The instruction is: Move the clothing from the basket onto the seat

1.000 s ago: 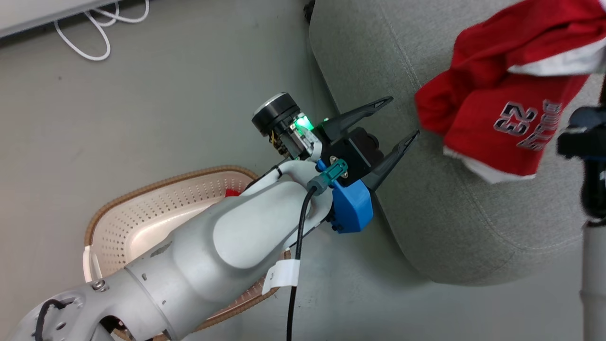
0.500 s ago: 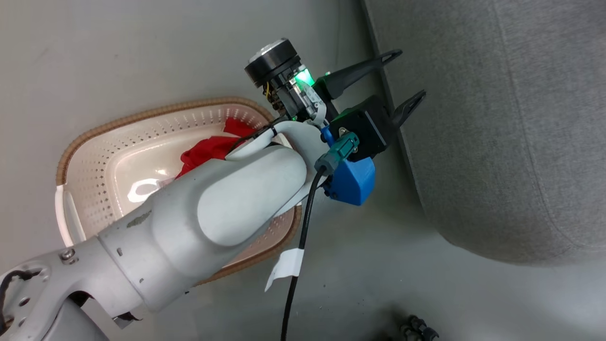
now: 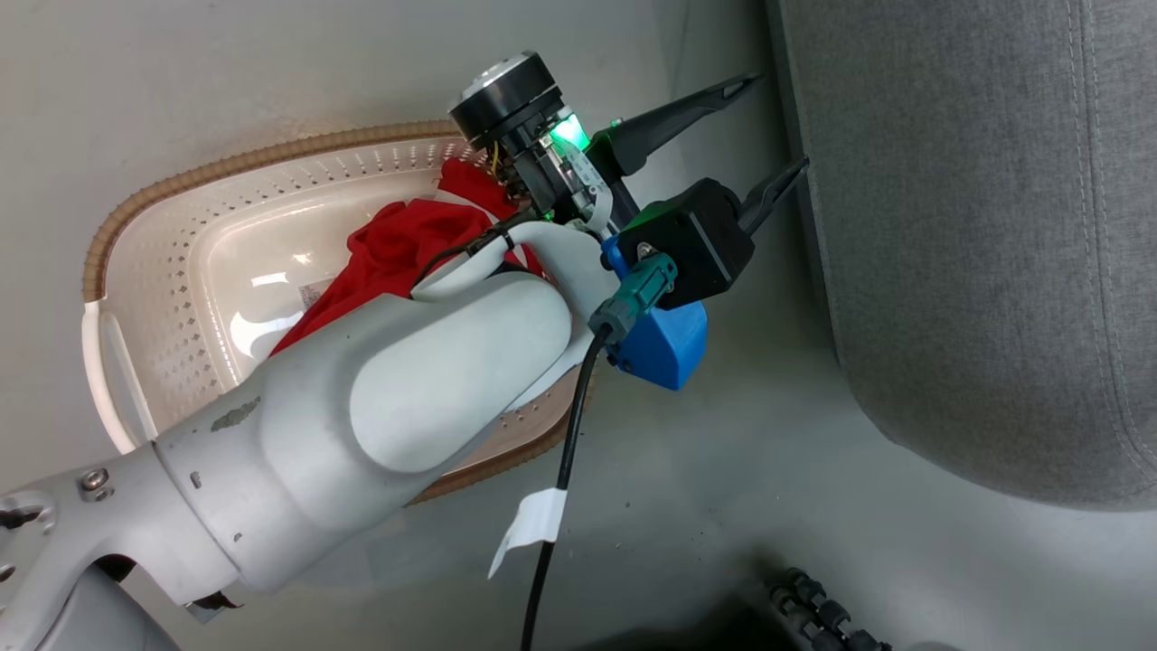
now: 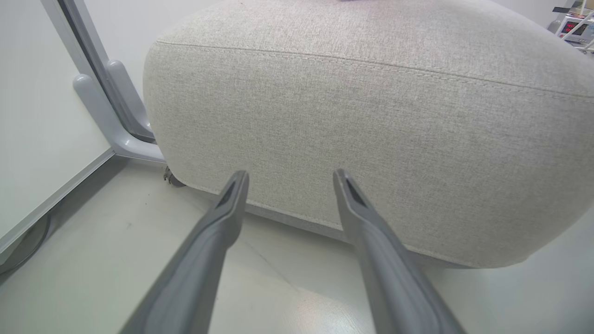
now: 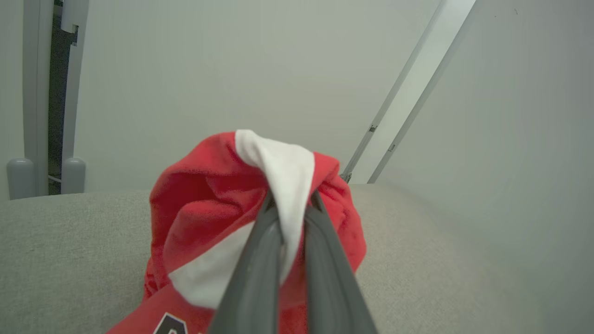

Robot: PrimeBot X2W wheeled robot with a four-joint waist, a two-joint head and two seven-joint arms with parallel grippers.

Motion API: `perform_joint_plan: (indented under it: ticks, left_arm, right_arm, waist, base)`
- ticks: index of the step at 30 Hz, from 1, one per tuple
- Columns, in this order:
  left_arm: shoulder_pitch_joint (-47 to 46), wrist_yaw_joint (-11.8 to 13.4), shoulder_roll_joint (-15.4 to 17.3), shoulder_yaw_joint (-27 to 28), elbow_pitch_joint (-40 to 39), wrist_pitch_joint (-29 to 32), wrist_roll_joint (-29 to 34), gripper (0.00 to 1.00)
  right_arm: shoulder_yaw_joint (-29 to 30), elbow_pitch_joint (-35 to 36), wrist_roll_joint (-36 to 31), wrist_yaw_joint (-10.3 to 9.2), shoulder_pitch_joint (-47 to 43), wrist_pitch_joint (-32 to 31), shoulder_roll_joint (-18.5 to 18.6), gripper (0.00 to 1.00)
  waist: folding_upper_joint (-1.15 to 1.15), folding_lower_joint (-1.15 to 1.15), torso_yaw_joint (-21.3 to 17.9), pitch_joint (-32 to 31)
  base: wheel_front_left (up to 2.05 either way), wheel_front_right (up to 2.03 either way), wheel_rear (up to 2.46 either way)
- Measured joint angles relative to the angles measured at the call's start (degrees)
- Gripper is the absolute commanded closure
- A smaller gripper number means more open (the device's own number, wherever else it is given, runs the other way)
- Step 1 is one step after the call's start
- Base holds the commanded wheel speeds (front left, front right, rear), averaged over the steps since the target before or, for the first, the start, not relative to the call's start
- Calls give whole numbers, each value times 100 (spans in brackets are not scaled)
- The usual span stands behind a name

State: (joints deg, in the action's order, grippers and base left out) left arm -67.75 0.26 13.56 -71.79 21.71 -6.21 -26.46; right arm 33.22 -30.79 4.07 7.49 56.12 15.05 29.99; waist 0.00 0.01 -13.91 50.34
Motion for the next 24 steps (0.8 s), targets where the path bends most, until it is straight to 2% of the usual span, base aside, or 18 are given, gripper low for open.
perform_joint_plan:
  ticks: [6, 14, 15, 16, 24]
  left_arm:
    - [-1, 45, 36, -2, -113, 7, -10, 0]
    - [-18, 64, 19, -15, -148, -10, -16, 0]
    - [-18, 66, 8, -16, -147, -35, -18, 0]
    - [-17, 70, -4, -19, -138, -46, -19, 0]
    - [201, 69, -167, -26, 83, -371, -159, 0]
  right_arm:
    - [19, -414, -91, 0, -346, 0, -414, 100]
    - [-209, -1107, -2, 0, -346, 0, -479, 100]
    - [-212, -1121, 11, 0, -344, 0, -479, 62]
    - [-207, -1128, 29, 0, -345, 0, -486, 2]
    - [-266, -512, 155, 0, -1090, 0, -553, 0]
  waist:
    - [0, 0, -20, -15]
    - [0, 0, 28, -93]
    - [0, 0, 32, -118]
    - [0, 0, 35, -149]
    - [0, -1, 34, -616]
  base:
    - [0, 0, 0]
    - [0, 0, 0]
    - [0, 0, 0]
    - [0, 0, 0]
    - [0, 0, 0]
